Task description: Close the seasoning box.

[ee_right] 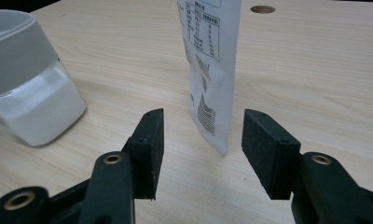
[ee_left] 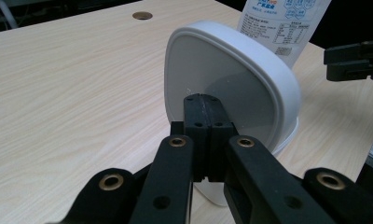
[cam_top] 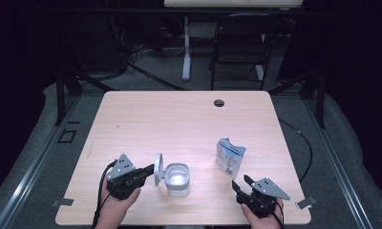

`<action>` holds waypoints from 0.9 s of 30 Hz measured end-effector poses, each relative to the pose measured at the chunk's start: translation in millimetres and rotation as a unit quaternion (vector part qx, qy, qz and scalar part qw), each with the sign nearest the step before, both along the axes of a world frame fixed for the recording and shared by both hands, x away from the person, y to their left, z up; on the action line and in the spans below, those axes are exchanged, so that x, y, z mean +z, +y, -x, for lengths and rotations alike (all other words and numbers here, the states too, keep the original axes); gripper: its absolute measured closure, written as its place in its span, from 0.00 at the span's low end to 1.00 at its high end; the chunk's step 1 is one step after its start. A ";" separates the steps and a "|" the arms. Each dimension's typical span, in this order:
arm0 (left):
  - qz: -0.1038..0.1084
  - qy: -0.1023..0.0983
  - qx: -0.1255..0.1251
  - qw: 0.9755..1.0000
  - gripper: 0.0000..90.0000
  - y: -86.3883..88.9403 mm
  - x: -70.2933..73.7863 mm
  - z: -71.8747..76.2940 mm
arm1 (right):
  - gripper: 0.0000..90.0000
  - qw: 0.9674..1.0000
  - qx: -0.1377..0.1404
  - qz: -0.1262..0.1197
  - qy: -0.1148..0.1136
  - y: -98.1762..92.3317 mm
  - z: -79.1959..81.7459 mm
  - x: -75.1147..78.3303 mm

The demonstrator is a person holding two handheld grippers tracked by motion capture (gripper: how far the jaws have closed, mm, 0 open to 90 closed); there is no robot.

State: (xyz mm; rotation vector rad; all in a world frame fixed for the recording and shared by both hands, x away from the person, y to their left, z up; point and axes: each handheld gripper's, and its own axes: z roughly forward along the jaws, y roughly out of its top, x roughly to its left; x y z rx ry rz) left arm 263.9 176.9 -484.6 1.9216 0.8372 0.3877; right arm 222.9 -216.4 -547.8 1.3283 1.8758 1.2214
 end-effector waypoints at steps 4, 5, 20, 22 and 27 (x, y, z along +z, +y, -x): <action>0.000 -0.003 -0.003 1.000 1.00 -3.6 2.2 -0.4 | 0.55 1.000 0.000 -0.002 -0.002 -0.8 2.7 1.1; -0.001 -0.002 -0.004 1.000 1.00 -4.6 3.0 -0.6 | 0.55 1.000 -0.001 -0.004 -0.003 -0.9 3.3 0.8; -0.024 0.004 -0.037 0.999 1.00 -29.1 2.2 -4.0 | 0.55 1.000 0.001 -0.014 -0.013 1.0 8.1 -0.5; -0.025 0.004 -0.037 0.999 1.00 -29.3 2.3 -4.0 | 0.55 1.000 0.008 -0.015 -0.011 2.9 8.9 0.4; -0.024 0.001 -0.029 0.999 0.98 -25.1 3.4 -4.4 | 0.55 1.000 0.015 -0.009 -0.012 5.5 10.4 0.8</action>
